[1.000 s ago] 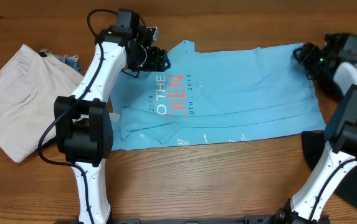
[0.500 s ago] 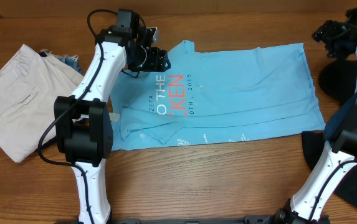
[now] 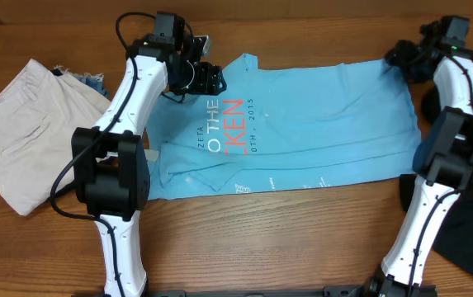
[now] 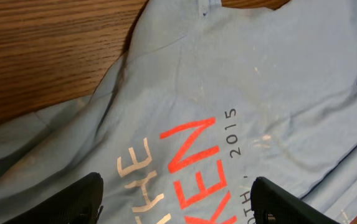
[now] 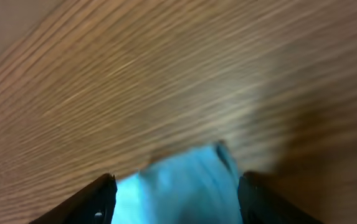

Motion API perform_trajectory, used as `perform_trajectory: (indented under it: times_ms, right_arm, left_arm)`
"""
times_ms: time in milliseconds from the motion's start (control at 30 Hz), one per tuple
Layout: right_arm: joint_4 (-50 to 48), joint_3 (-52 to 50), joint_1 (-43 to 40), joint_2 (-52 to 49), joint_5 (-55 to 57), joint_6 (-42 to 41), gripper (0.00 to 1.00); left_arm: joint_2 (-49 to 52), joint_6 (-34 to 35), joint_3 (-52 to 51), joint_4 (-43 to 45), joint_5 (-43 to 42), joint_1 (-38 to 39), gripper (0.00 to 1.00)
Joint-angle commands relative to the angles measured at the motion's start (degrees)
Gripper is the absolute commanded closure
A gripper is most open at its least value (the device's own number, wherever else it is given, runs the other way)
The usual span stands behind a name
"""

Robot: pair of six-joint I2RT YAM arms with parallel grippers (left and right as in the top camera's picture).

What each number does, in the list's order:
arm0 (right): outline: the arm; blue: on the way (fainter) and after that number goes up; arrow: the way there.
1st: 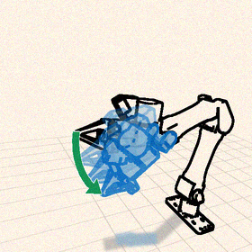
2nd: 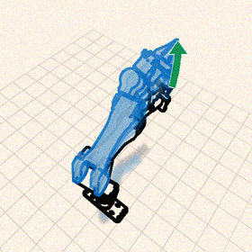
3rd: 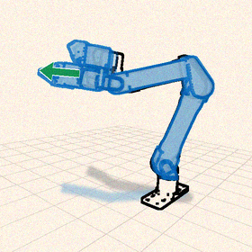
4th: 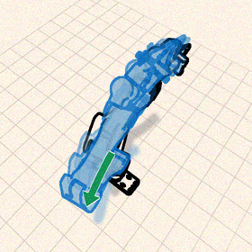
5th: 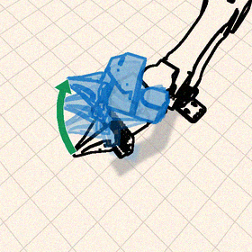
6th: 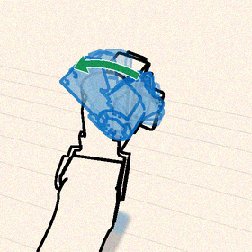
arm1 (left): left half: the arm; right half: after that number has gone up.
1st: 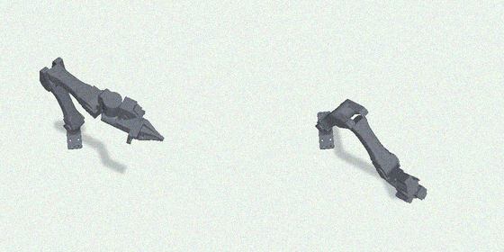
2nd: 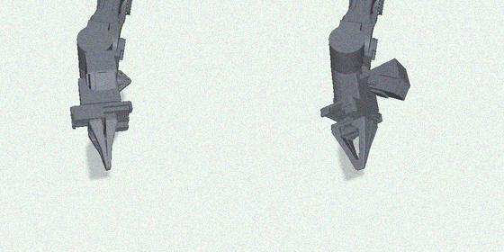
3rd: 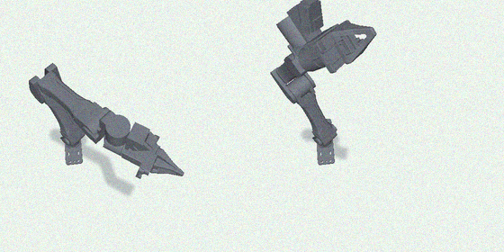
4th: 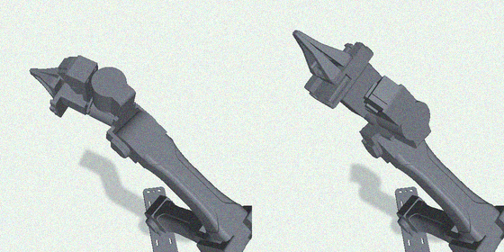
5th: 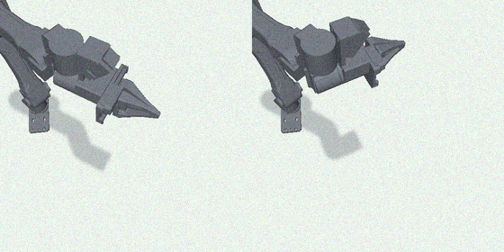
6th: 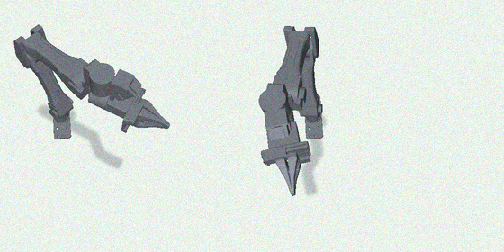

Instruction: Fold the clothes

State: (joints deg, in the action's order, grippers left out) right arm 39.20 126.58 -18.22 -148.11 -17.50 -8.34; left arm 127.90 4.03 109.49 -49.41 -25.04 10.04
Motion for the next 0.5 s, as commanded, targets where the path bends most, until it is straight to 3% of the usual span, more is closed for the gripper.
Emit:
perform_trajectory:
  times_ms: [0,200,400,467]
  right_arm:
    - [-1.3,0.2,2.3,-1.5,3.8,1.3,0.38]
    - [-1.3,0.2,2.8,-1.5,9.9,1.3,0.45]
    - [-0.9,0.5,2.6,-1.2,9.9,1.3,0.82]
    - [-0.2,0.7,2.3,-0.3,8.9,1.3,0.87]
  left_arm:
    - [-1.2,-1.5,0.6,-0.1,-0.1,0.2,0.21]
    - [-1.2,-1.5,0.6,-0.1,-0.1,0.2,0.21]
    - [-1.2,-1.5,0.6,-0.1,-0.1,0.2,0.21]
    - [-1.2,-1.5,0.6,-0.3,-0.1,0.2,0.21]
